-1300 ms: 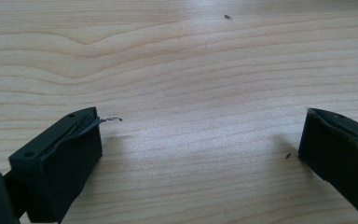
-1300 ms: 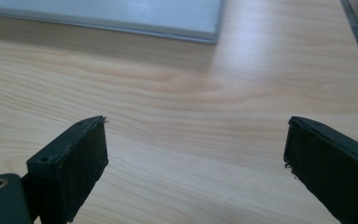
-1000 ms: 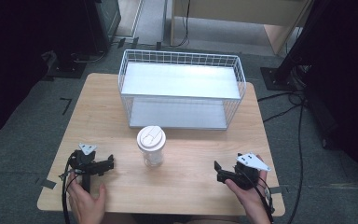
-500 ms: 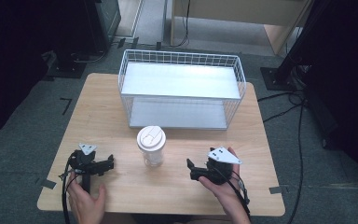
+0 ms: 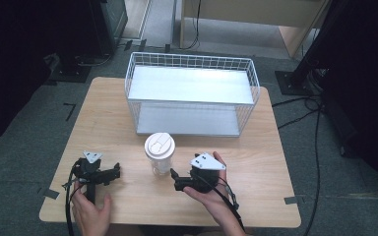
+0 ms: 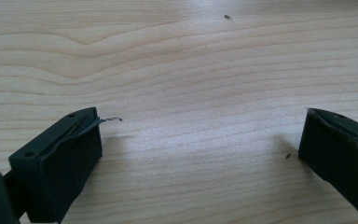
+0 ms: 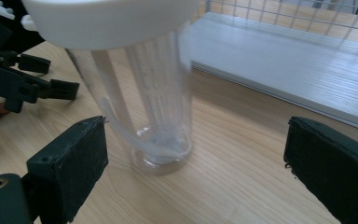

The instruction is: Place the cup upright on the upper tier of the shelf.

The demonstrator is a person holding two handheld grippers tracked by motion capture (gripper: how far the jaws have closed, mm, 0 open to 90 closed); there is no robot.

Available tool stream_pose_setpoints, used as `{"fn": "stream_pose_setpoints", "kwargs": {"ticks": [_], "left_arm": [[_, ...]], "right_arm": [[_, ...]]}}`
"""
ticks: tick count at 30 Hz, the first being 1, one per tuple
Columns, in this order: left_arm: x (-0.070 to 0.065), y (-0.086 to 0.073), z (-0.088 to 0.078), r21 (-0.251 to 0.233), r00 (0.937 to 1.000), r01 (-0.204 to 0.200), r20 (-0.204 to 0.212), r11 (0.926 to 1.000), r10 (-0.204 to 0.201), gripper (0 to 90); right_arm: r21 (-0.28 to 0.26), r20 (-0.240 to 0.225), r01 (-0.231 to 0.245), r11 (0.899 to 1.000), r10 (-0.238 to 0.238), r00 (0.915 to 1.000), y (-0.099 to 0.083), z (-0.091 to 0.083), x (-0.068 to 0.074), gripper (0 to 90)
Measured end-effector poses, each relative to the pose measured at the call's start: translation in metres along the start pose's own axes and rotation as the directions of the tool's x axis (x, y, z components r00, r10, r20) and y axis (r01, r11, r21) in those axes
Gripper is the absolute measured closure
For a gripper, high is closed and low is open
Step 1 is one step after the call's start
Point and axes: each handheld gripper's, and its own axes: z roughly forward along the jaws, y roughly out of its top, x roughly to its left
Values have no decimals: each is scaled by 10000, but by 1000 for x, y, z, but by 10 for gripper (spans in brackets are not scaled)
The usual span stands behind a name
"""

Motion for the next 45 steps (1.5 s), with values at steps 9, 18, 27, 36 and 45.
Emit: {"fn": "stream_pose_setpoints", "kwargs": {"ticks": [9,18,27,36,45], "left_arm": [[0,0,0,21,10000,-21,-3,10000,21,0],[0,0,0,6,10000,-5,-1,10000,5,0],[0,0,0,10,10000,-8,0,10000,8,0],[0,0,0,8,10000,-5,1,10000,5,0],[0,0,0,22,10000,-47,-7,10000,47,0]], "right_arm": [[-154,-345,12,9999,-17,9994,9,19,17,61],[-571,-374,-263,9980,242,9990,15,38,30,77],[-1001,-5,-560,9934,562,9984,14,56,37,89],[-1842,282,-537,9814,599,9978,16,64,46,117],[-2521,261,-339,9671,418,9988,21,56,50,160]]}}
